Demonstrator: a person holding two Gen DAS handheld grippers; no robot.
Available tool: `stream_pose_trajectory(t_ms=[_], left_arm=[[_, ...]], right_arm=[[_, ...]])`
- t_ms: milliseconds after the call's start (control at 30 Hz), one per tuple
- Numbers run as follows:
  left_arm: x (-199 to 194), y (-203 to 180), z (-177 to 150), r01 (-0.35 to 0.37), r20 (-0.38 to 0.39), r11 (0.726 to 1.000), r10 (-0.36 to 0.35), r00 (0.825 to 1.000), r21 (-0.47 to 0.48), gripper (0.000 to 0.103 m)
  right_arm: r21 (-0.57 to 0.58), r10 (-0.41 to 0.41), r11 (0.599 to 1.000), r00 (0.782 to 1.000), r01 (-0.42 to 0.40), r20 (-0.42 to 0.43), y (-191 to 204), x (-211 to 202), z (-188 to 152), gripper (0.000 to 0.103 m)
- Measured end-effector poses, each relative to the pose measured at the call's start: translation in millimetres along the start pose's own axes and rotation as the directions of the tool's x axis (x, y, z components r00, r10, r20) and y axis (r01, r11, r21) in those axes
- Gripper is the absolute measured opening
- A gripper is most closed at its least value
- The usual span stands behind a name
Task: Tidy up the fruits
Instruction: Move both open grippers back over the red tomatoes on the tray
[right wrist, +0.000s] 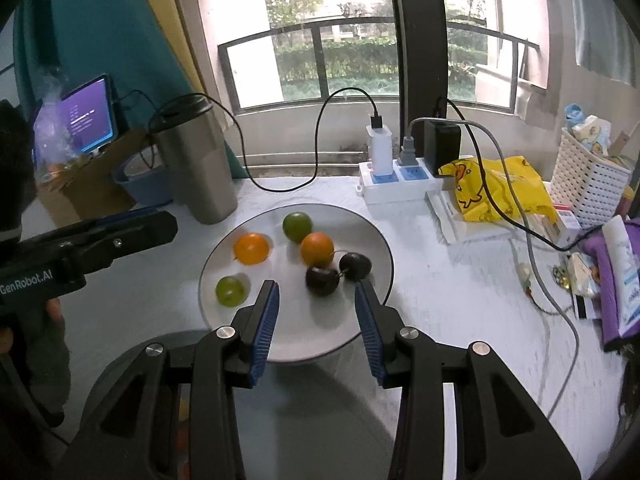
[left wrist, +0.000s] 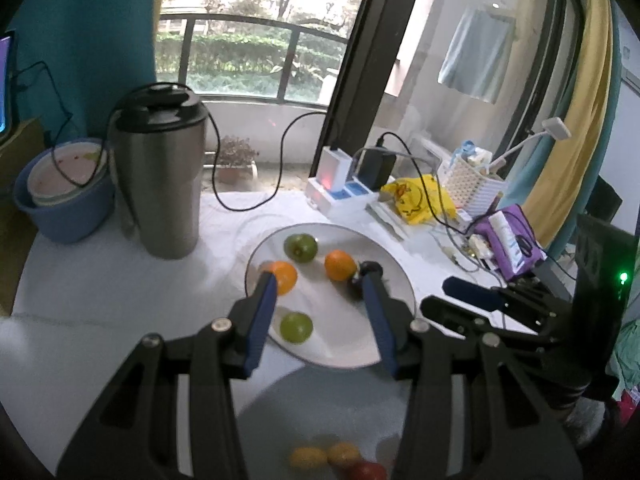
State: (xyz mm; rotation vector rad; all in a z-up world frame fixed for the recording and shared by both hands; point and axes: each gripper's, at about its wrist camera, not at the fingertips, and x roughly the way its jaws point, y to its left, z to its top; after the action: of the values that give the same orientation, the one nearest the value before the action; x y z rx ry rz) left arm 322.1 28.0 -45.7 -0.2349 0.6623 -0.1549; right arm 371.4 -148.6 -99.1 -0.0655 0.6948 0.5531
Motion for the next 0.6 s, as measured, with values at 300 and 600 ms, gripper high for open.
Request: stream_pose_trajectory(t_ms=[300, 600], left_arm=[[-27.3, -7.0, -26.6, -0.009, 0.008, 1.0, 0.009, 1.0, 0.004, 0.047], [-44.6, -10.0, -54.9, -0.011, 0.002, 1.0, 0.011, 1.0, 0.005, 0.047]], right_arm=[[-0.013, 0.006, 1.0, 1.0, -0.006, -0.005, 18.1, -25.1, -20.2, 0.042], [-0.016, 0.016, 1.0, 0.999, -0.016, -0.033, 33.0, -38.3, -46.6, 0.042]])
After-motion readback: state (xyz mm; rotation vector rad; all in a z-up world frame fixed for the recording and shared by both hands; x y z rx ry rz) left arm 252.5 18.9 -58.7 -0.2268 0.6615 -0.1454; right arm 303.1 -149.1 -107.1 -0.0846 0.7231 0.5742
